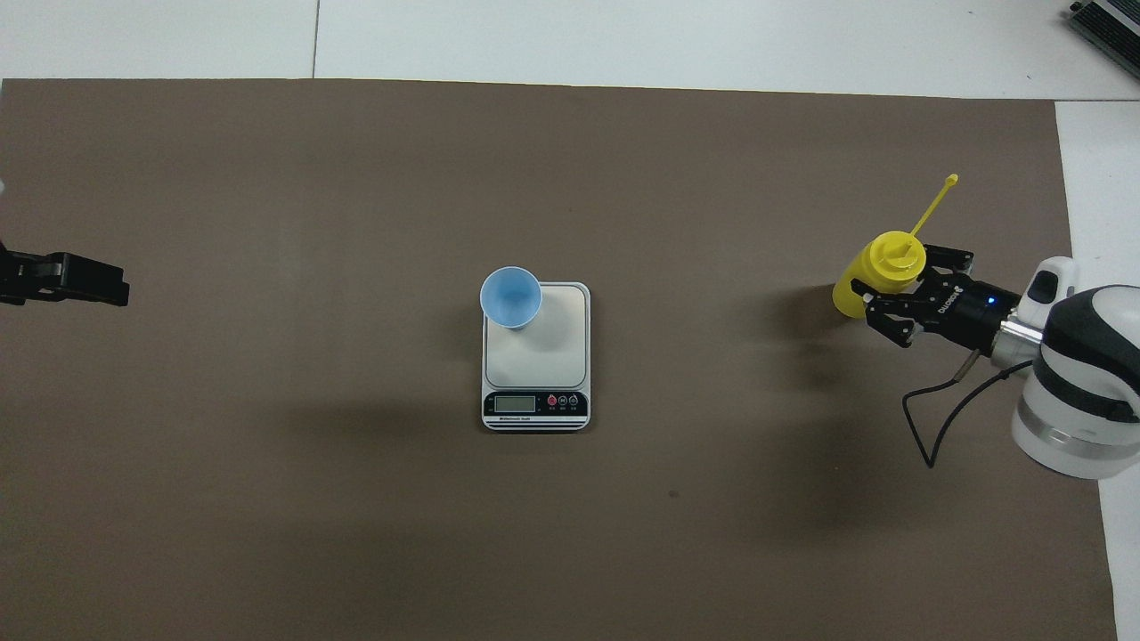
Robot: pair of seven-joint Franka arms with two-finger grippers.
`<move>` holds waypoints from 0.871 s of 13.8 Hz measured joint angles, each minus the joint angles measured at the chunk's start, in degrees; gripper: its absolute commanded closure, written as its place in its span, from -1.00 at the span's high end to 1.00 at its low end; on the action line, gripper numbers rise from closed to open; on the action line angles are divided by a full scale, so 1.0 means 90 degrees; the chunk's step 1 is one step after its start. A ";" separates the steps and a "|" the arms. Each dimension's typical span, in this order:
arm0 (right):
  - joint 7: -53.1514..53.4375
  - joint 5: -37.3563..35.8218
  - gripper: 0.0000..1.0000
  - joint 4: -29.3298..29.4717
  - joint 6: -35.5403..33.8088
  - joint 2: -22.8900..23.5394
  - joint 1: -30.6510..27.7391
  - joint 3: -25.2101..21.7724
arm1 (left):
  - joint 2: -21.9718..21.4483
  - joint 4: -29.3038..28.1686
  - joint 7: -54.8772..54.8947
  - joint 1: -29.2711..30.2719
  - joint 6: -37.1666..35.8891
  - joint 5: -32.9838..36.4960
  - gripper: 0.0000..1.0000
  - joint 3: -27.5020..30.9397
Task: Pour seasoning into cup on scale with both arms
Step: 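Lower the yellow bottle to the table and open the right gripper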
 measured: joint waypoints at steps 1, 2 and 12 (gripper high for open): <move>-0.0024 0.0032 -1.00 -0.0015 -0.0024 0.0000 -0.0022 0.0000 | 0.0000 0.0000 0.0000 0.0000 0.0000 0.0000 1.00 0.0000; -0.0044 0.0150 -1.00 -0.0041 -0.0032 -0.0001 -0.0023 0.0002 | 0.0000 0.0000 0.0000 0.0000 0.0000 0.0000 1.00 0.0000; -0.0424 0.0468 1.00 -0.0287 -0.0064 -0.0020 -0.0099 0.0005 | 0.0000 0.0000 0.0000 0.0000 0.0000 0.0000 1.00 0.0000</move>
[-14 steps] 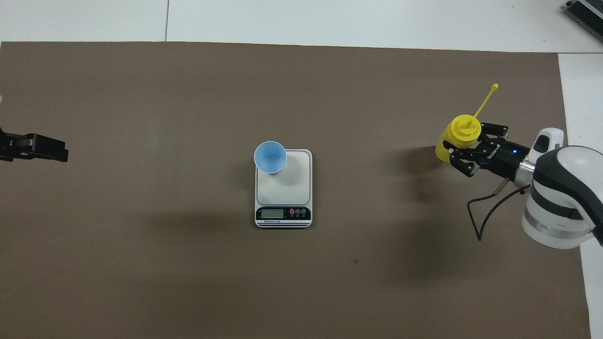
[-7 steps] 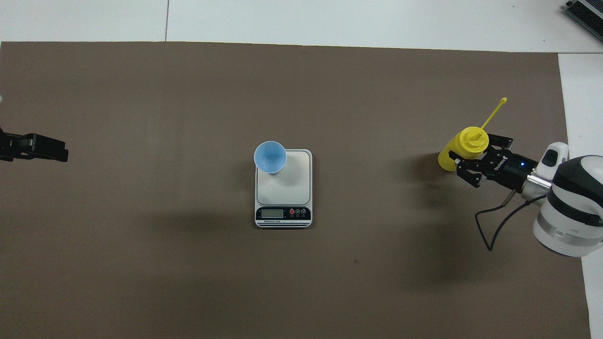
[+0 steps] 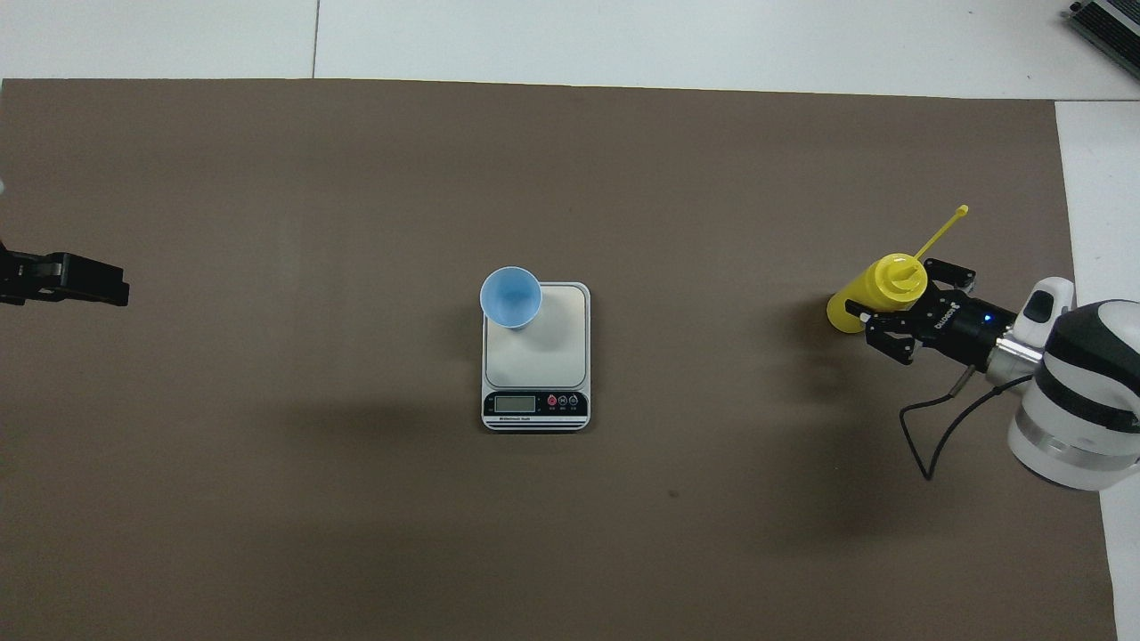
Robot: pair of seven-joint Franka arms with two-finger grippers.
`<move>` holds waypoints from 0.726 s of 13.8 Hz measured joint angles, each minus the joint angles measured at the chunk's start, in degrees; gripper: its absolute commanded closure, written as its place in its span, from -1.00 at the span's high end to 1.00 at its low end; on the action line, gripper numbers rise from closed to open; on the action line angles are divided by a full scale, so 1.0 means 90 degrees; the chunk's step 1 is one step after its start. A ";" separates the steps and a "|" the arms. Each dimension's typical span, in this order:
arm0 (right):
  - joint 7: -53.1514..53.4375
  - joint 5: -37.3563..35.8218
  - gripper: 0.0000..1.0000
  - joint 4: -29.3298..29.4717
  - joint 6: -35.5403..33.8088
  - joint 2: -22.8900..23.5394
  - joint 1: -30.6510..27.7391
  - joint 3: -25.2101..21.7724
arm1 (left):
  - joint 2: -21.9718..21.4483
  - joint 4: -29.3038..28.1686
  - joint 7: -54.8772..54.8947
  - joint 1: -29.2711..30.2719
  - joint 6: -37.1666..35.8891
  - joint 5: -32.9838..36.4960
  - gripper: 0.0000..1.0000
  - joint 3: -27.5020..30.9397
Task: Pour seasoning into cup on scale with both arms
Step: 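Lower the yellow bottle to the table and open the right gripper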
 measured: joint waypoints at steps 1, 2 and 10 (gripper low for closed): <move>0.0000 0.0000 1.00 0.0000 -0.0015 -0.0025 -0.0007 0.0000 | 0.0000 0.0000 0.0000 0.0000 0.0000 0.0000 1.00 0.0000; 0.0000 0.0001 1.00 0.0000 -0.0027 -0.0048 -0.0021 0.0000 | 0.0000 0.0000 0.0000 0.0000 0.0000 0.0000 1.00 0.0000; -0.0018 -0.0133 1.00 -0.0427 -0.0044 -0.0419 -0.0265 -0.0003 | 0.0000 0.0000 0.0000 0.0000 0.0000 0.0000 1.00 0.0000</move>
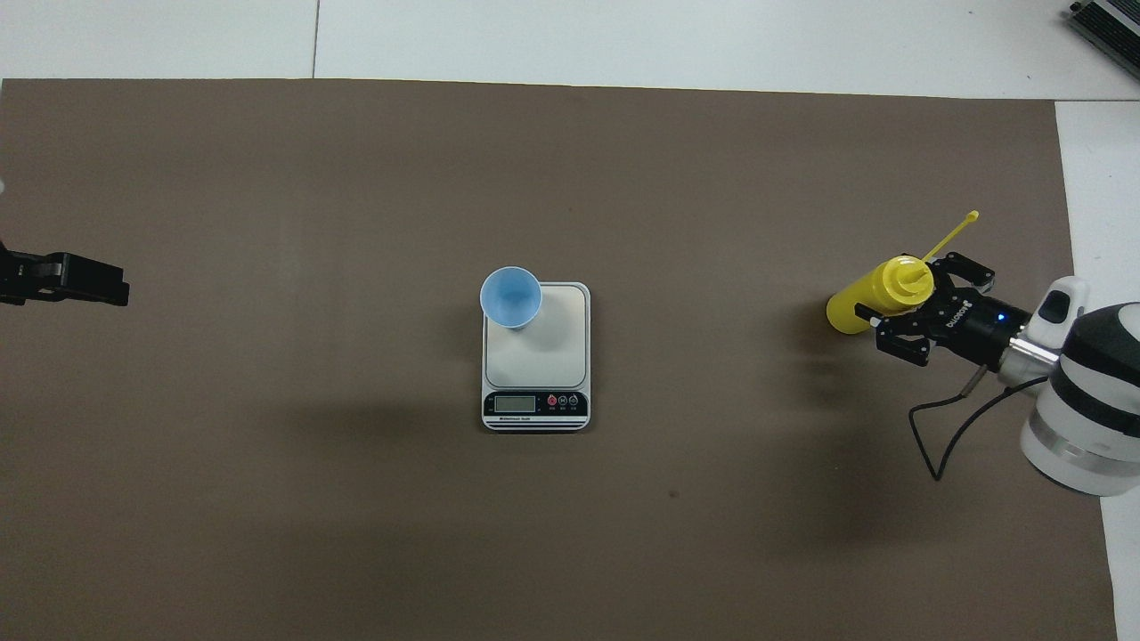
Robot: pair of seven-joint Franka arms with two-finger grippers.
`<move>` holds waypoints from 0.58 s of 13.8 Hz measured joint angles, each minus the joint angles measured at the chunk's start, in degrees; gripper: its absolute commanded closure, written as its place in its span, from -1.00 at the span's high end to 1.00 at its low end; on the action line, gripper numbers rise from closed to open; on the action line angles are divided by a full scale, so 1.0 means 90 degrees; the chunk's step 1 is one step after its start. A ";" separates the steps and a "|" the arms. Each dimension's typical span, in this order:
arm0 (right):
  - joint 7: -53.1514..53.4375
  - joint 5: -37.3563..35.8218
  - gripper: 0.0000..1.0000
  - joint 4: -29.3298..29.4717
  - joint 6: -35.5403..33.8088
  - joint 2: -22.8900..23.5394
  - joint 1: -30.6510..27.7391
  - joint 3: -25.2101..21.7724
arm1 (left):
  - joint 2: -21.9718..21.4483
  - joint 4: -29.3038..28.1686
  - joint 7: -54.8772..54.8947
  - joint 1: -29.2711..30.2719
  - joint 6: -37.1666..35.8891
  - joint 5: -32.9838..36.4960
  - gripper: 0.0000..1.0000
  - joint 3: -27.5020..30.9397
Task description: Pour seasoning into cup on scale with both arms
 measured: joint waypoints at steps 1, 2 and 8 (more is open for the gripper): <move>-0.0007 -0.0257 1.00 -0.0082 0.0000 -0.0055 -0.0099 -0.0002 | 0.0000 0.0000 0.0000 0.0000 0.0000 0.0000 1.00 0.0000; -0.0007 -0.0576 1.00 -0.0126 0.0000 -0.0094 -0.0227 -0.0004 | 0.0000 0.0000 0.0000 0.0000 0.0000 0.0000 1.00 0.0000; 0.0285 -0.2395 1.00 -0.0111 -0.0007 -0.0165 -0.0898 -0.0027 | 0.0000 0.0000 0.0000 0.0000 0.0000 0.0000 1.00 0.0000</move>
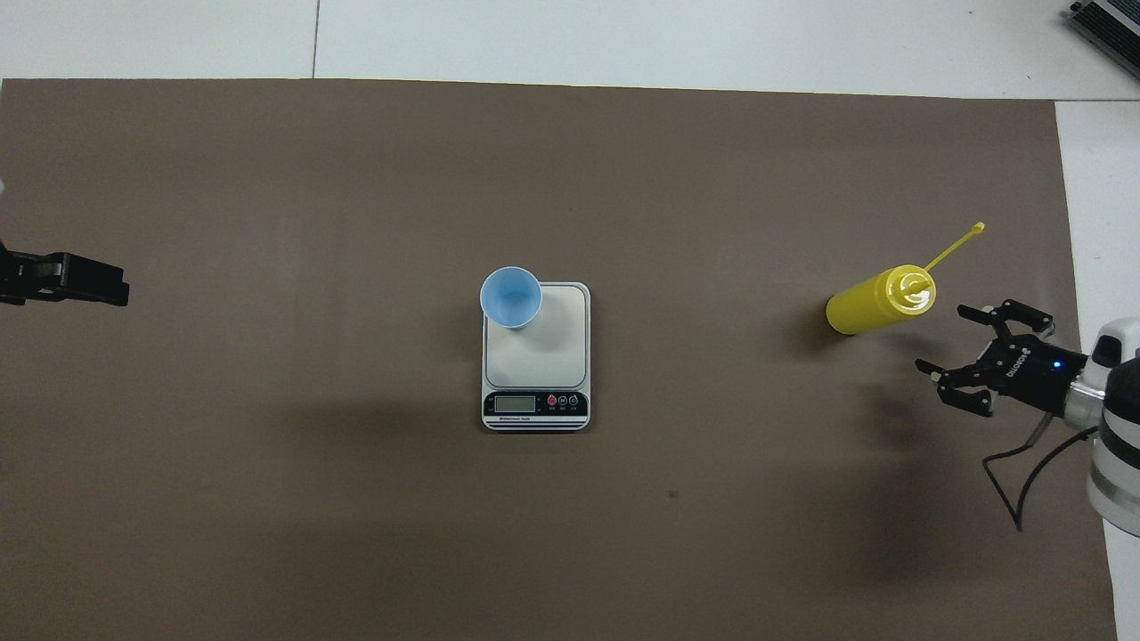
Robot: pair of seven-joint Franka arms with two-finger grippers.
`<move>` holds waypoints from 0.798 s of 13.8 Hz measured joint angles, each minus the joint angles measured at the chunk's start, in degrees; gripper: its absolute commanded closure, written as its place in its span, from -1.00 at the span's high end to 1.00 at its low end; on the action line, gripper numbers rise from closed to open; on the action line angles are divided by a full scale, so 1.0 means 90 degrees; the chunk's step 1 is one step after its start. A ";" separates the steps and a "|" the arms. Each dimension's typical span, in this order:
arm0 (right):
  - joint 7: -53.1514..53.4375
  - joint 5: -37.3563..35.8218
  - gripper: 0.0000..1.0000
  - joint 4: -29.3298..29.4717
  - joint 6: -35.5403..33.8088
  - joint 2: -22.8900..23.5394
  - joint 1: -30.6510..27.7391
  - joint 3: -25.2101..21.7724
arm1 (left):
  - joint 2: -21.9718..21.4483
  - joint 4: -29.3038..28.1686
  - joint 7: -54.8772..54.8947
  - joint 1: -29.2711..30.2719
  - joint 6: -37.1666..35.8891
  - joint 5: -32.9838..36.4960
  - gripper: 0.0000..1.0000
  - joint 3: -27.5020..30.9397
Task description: Pour seasoning into cup on scale with both arms
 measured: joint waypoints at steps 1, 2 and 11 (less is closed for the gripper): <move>0.0303 -0.0337 1.00 0.0043 0.0000 -0.0048 -0.0039 -0.0011 | 0.0000 0.0000 0.0000 0.0000 0.0000 0.0000 1.00 0.0000; 0.0669 -0.0640 1.00 0.0093 -0.0001 -0.0121 -0.0044 -0.0023 | 0.0000 0.0000 0.0000 0.0000 0.0000 0.0000 1.00 0.0000; 0.6917 -0.4189 1.00 0.1036 -0.1394 -0.1140 0.0707 0.0046 | 0.0000 0.0000 0.0000 0.0000 0.0000 0.0000 1.00 0.0000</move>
